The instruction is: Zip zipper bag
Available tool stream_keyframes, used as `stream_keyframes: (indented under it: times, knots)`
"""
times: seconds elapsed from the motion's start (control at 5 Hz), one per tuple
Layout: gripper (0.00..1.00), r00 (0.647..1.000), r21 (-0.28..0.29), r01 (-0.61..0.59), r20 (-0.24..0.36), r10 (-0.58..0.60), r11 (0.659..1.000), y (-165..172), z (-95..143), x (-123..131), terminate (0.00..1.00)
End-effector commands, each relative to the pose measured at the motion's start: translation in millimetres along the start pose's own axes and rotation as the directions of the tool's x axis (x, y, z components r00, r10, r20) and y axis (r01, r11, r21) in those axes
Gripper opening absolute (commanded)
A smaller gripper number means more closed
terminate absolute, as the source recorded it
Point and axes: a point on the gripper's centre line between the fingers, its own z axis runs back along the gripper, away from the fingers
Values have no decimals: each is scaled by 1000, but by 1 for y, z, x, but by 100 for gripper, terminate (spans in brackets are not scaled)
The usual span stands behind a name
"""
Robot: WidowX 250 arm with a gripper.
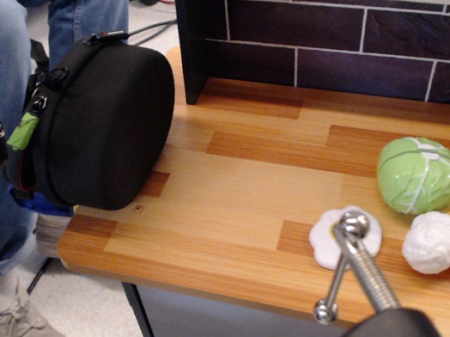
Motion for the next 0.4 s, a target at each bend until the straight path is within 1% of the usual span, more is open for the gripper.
stream_keyframes:
  times: [0.0, 0.2]
  knots:
    - [100, 1000, 0, 0, 0, 0, 1000, 0, 0, 0, 0]
    - [100, 1000, -29, 5, 31, -4, 1000, -17, 8, 4, 0]
